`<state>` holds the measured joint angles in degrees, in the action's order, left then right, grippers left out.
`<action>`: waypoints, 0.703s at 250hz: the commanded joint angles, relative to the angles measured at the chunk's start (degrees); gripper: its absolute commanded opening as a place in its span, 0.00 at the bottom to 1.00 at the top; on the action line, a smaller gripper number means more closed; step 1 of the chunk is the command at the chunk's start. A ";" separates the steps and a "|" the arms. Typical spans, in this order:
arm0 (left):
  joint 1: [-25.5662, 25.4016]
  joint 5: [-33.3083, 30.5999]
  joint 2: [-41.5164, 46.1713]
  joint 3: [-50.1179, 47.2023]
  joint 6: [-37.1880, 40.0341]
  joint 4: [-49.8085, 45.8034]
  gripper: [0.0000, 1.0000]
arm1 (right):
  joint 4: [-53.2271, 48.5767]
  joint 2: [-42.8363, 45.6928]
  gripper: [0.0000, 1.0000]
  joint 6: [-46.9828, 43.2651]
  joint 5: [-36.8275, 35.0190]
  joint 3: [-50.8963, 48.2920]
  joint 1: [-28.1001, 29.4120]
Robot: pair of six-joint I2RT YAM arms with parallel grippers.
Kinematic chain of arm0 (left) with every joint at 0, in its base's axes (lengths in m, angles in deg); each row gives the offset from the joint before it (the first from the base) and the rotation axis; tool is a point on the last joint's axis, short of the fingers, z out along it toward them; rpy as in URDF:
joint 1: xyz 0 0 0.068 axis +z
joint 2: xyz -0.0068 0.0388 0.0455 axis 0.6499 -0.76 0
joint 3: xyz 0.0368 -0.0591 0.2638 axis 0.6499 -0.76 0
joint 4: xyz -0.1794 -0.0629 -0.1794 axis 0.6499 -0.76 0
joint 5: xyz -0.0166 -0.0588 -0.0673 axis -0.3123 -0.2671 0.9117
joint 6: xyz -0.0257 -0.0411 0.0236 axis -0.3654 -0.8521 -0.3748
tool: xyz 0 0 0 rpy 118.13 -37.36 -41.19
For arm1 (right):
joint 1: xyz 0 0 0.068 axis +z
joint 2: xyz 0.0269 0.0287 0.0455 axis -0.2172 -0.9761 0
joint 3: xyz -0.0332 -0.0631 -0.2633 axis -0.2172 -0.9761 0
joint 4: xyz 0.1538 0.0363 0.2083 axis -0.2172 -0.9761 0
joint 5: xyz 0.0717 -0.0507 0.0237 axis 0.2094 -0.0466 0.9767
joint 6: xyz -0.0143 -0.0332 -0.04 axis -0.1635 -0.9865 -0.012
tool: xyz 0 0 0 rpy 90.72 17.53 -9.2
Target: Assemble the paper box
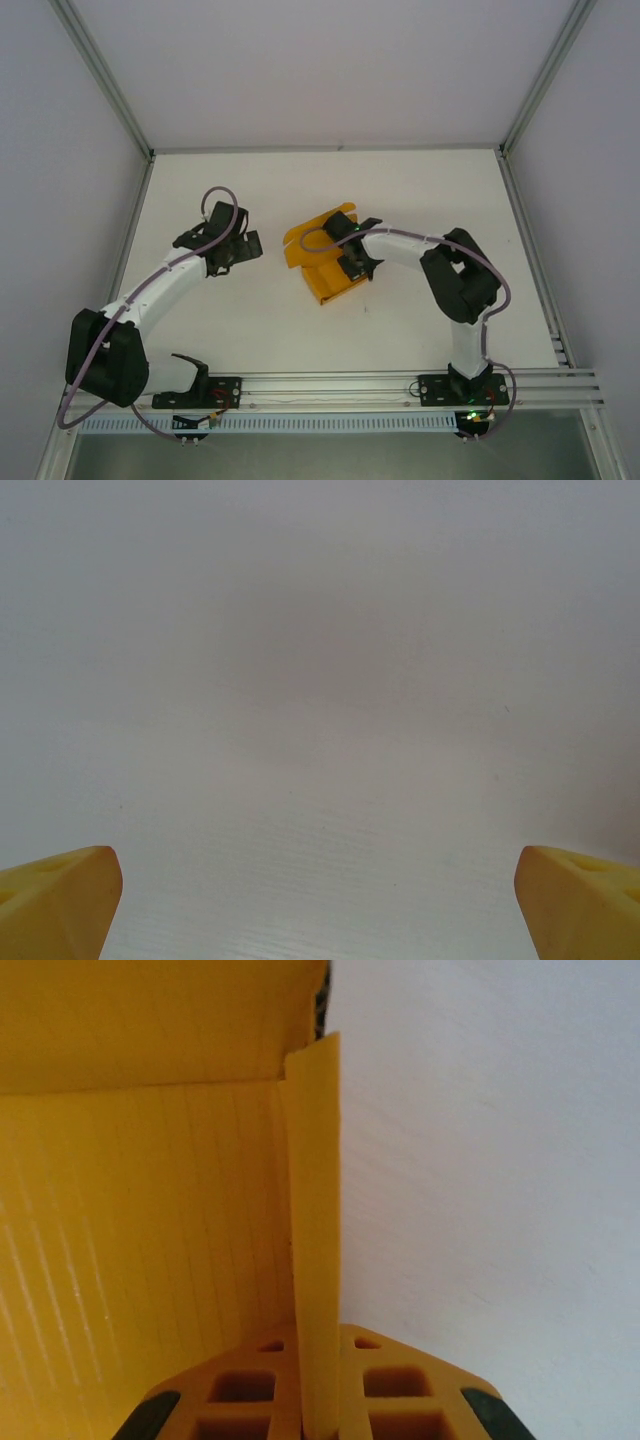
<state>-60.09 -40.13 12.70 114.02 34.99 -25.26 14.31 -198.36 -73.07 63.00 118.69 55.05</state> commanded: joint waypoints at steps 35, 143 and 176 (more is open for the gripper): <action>0.58 -0.67 1.20 0.69 0.31 0.01 1.00 | -14.82 -10.61 0.00 11.36 -9.88 3.24 1.16; 0.49 -0.42 1.76 0.71 -0.37 -0.39 1.00 | -18.78 -16.16 0.00 13.98 -12.80 7.91 2.49; 0.48 0.06 2.41 0.46 -0.50 -0.46 1.00 | -17.53 -14.76 0.02 15.58 -13.09 7.23 2.52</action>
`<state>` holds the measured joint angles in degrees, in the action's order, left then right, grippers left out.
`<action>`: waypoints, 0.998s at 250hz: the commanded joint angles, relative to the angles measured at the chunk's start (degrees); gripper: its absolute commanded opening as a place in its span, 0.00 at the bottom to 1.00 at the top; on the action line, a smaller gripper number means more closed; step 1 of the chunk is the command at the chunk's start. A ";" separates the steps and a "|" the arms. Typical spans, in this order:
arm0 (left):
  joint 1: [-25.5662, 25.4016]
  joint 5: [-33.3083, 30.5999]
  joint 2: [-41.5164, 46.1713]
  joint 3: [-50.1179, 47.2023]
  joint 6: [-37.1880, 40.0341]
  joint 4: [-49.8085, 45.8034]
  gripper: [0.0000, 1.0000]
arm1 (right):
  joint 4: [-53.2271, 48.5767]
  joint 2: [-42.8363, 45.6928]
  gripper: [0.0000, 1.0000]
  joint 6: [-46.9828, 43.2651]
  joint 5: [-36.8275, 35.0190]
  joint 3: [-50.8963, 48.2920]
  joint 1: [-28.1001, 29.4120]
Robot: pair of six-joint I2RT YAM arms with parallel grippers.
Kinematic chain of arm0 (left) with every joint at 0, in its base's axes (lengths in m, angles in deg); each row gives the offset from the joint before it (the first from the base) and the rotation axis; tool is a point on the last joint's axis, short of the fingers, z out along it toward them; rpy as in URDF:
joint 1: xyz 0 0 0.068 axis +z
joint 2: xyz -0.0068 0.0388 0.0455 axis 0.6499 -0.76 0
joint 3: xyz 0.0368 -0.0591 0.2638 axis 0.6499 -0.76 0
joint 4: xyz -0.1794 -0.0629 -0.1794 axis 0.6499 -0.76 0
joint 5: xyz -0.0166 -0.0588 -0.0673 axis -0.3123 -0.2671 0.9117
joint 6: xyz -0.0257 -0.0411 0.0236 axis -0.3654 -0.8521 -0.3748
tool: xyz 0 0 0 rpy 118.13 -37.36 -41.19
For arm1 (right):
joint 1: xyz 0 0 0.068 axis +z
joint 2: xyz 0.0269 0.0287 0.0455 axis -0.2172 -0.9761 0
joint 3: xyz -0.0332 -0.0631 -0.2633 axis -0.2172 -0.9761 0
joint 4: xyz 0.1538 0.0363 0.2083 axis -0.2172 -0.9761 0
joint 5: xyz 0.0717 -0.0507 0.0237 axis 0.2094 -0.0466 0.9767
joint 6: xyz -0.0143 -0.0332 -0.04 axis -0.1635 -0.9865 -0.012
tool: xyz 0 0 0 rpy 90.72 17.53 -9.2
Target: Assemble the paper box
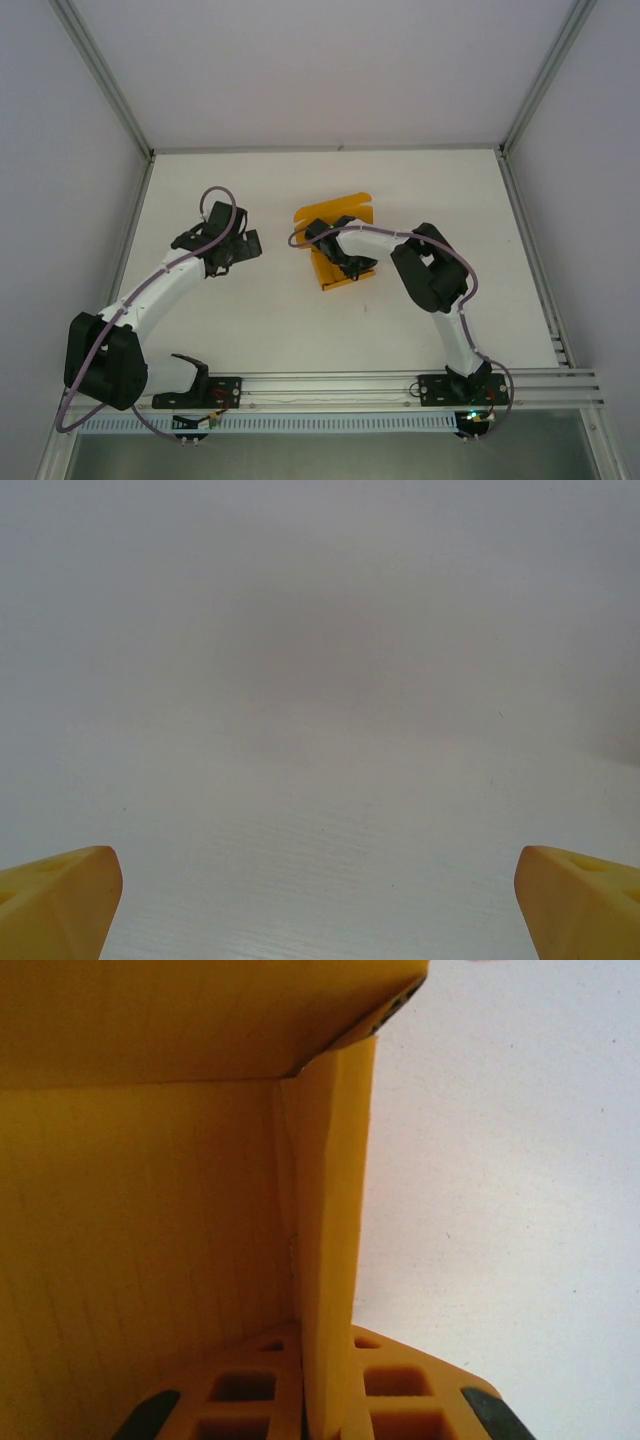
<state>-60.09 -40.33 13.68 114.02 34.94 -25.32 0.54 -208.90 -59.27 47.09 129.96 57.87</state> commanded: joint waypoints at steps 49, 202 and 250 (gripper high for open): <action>0.33 3.18 2.20 0.78 0.05 0.26 1.00 | 3.21 3.52 0.13 6.13 6.95 -6.60 -0.27; -8.64 11.45 0.82 2.13 -1.79 3.04 0.90 | 16.76 22.56 0.56 16.01 6.54 -14.76 -0.33; -15.76 10.76 -5.18 3.95 -6.83 4.84 0.82 | 24.19 35.59 0.84 18.74 1.84 -25.78 -0.33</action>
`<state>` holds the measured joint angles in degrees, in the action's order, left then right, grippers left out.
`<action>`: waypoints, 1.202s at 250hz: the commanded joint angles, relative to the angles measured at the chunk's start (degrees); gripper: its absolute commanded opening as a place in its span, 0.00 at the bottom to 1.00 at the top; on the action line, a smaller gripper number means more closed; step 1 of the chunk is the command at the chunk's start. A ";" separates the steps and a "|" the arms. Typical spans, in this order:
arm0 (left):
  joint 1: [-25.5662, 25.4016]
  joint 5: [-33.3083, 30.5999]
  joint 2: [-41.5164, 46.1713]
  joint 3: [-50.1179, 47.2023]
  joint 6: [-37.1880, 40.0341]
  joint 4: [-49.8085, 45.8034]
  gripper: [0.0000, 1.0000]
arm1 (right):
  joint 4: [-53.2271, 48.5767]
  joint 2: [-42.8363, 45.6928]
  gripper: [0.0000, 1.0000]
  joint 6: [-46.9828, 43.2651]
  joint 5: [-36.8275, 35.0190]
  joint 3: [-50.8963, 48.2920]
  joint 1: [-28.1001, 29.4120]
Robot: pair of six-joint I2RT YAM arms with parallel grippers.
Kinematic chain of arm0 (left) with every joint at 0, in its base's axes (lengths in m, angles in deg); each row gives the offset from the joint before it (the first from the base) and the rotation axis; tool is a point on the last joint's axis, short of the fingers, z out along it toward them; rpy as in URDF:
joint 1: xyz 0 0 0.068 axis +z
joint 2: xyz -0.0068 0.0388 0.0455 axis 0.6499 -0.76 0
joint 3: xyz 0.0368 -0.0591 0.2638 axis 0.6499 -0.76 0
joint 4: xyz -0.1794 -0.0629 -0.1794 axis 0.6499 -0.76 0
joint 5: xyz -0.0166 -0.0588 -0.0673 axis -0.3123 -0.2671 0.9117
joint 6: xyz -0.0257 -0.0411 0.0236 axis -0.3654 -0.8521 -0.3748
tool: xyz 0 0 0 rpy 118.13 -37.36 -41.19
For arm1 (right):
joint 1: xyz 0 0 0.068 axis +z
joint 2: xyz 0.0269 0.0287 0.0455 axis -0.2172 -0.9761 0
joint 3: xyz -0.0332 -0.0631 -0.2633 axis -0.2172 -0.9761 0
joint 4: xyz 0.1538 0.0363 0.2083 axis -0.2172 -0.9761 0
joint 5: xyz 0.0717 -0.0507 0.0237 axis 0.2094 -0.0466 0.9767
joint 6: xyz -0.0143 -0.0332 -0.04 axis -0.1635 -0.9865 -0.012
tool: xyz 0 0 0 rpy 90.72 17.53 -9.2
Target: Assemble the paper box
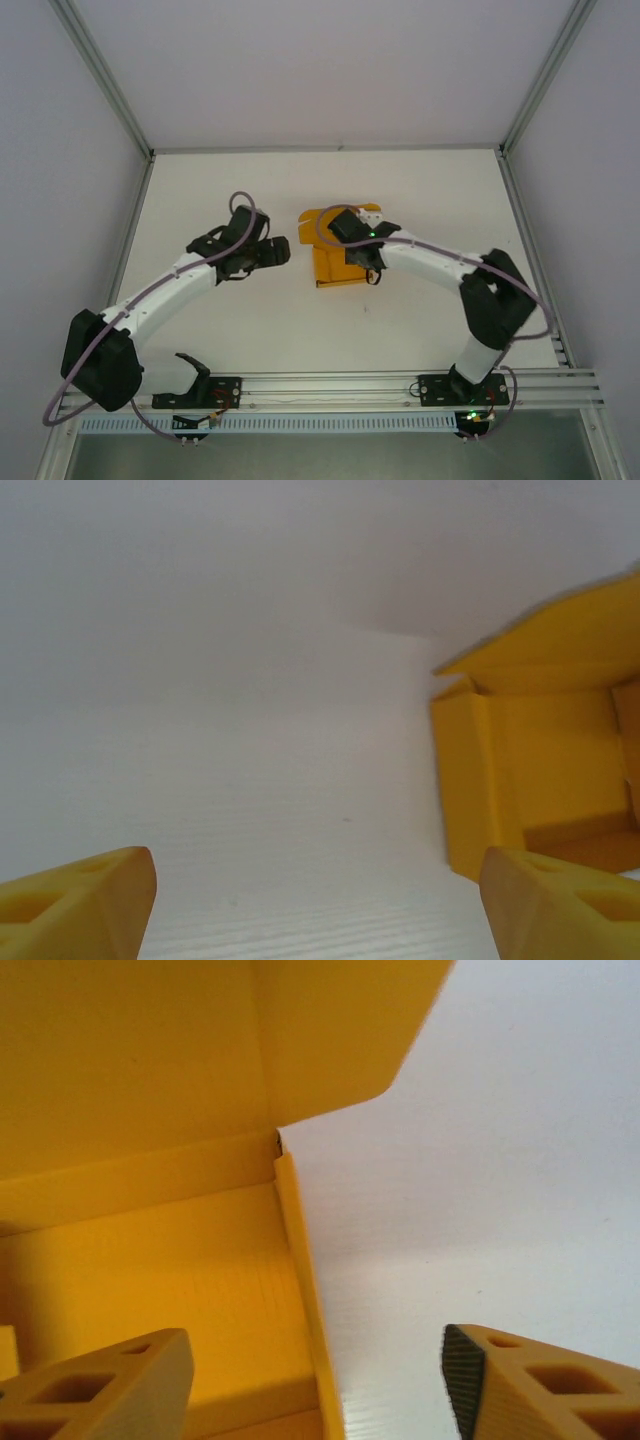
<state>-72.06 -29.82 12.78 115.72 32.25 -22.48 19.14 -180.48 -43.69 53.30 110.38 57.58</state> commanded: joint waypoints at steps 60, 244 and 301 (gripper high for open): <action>-10.73 -1.82 -17.70 9.99 -7.14 4.66 0.77 | 13.76 26.68 1.00 3.25 -5.31 -20.43 -3.73; -13.47 -9.22 -35.39 19.63 -6.15 -3.39 0.17 | 13.43 38.12 1.00 1.47 -7.15 -27.55 -10.40; -14.40 -13.93 -39.07 21.69 -4.85 -7.43 0.08 | 13.40 37.94 1.00 1.74 -7.46 -27.97 -10.82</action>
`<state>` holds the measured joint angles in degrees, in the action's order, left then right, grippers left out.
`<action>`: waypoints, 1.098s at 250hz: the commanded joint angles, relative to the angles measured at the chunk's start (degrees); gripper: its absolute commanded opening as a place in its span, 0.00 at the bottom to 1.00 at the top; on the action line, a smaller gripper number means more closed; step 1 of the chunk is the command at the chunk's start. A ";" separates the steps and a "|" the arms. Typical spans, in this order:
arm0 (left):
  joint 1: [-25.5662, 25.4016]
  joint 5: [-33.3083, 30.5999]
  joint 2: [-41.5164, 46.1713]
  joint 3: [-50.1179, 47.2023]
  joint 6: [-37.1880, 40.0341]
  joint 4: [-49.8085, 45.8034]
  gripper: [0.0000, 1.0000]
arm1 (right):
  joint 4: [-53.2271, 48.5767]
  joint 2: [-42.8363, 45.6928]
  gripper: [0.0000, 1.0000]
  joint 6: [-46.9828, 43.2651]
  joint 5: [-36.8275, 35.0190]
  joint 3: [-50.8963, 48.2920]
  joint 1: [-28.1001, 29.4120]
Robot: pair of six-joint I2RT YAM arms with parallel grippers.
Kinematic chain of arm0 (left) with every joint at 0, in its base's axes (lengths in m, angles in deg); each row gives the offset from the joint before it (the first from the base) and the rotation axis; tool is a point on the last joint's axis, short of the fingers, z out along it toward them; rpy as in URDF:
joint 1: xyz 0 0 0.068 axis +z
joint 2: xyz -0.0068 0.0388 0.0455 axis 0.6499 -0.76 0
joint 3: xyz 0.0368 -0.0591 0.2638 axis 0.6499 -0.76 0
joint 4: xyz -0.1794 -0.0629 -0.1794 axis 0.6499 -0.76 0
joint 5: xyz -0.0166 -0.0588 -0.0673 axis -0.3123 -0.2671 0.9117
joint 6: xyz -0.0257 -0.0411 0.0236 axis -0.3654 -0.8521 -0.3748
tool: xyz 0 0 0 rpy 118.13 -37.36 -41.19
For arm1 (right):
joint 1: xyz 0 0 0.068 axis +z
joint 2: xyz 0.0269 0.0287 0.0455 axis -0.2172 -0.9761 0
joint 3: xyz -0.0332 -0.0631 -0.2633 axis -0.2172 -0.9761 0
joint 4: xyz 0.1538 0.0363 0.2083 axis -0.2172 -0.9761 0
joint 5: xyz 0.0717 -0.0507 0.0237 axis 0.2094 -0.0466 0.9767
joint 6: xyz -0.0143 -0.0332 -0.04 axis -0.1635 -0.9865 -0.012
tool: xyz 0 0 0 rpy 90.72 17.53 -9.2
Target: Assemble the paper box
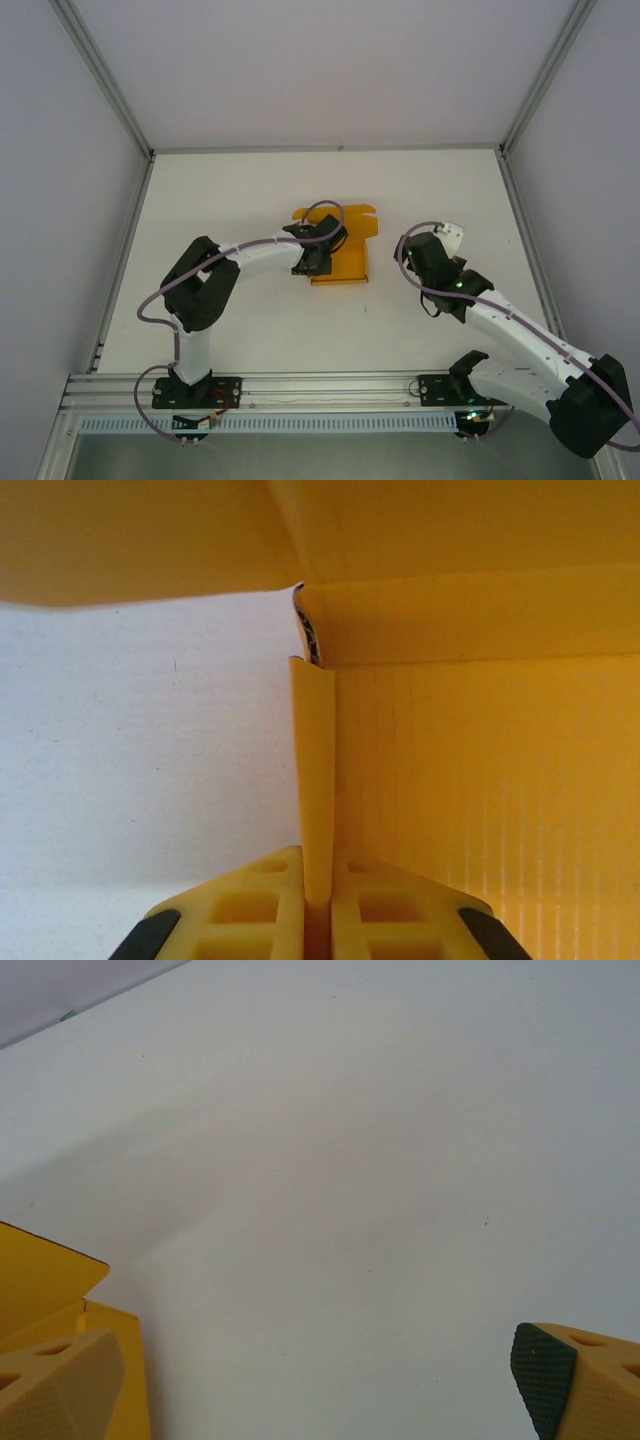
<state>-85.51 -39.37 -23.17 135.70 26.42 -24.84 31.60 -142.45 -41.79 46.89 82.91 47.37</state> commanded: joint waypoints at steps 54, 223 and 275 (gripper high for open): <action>-4.18 -14.57 -11.77 6.63 0.98 -15.15 0.00 | 1.01 -0.36 1.00 -0.50 -0.97 -1.01 -1.17; -6.71 -21.97 -23.55 16.21 -2.29 -28.22 0.00 | 2.63 0.05 1.00 -0.07 0.30 -3.04 -2.61; -6.97 -22.22 -20.09 18.05 -1.90 -29.16 0.00 | 1.51 -1.75 1.00 -0.34 0.88 -1.92 -2.79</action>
<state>-92.54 -66.86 -41.25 155.46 24.41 -51.59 32.75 -143.22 -41.99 47.24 80.33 44.86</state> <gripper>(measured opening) 0.079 0.998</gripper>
